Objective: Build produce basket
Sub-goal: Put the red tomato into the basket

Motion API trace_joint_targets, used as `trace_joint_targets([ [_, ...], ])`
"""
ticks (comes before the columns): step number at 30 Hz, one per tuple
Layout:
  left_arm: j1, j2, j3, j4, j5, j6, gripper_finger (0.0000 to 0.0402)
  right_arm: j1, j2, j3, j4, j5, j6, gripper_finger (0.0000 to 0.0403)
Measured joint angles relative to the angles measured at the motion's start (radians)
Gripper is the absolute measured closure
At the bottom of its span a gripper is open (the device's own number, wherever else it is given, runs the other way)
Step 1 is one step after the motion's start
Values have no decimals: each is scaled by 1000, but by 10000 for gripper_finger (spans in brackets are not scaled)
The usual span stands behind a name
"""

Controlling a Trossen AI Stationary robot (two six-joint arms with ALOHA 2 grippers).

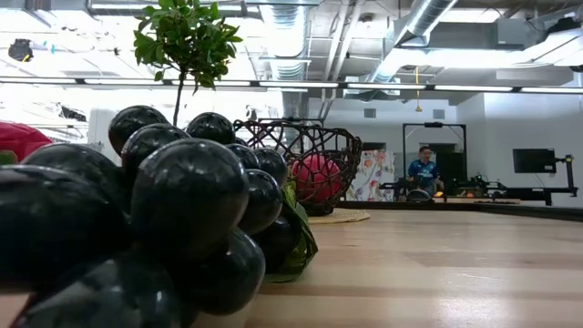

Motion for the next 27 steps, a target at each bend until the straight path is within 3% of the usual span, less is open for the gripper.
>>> trace_joint_targets([
  [5, 17, 0, 0, 6, 3, -6, 55, -16, 0, 0, 1, 0, -22, 82],
  [27, 68, 0, -1, 100, 193, -15, 55, -77, 0, 1, 65, -84, -169, 82],
])
